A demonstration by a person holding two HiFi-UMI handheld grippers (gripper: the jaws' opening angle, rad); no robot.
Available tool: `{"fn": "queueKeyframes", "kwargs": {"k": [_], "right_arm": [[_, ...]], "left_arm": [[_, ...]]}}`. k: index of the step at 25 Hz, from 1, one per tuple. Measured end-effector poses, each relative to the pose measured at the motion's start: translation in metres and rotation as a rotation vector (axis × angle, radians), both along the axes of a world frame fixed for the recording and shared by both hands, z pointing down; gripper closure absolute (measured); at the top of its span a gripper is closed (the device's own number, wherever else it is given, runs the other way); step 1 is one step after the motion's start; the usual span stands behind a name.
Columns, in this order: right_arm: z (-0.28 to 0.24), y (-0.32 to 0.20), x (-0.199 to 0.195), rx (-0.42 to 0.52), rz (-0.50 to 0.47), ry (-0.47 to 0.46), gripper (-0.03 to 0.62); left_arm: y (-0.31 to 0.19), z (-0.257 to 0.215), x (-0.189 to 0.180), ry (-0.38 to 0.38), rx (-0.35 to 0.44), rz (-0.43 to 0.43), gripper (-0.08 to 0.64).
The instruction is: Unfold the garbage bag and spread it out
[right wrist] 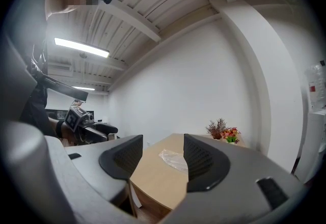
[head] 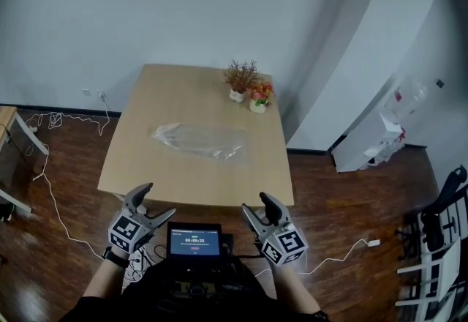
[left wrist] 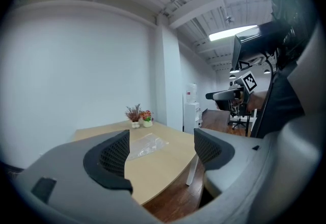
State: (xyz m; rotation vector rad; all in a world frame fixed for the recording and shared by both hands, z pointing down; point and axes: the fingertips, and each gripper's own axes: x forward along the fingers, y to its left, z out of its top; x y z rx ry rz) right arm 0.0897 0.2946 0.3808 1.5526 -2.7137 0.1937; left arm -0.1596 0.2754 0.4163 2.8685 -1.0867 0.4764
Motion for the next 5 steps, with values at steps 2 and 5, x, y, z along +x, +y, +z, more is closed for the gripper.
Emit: {"fn": "queueKeyframes", "kwargs": {"k": [2,5], "right_arm": [[-0.0014,0.0001,-0.0009,0.003,0.001,0.003,0.319],[-0.0037,-0.001,-0.0025,0.006,0.001,0.004,0.319]], "left_arm": [[0.0,-0.0007,-0.0006,0.005,0.001,0.0,0.158],[-0.0001,-0.0014,-0.0006,0.009,0.001,0.005,0.158]]}}
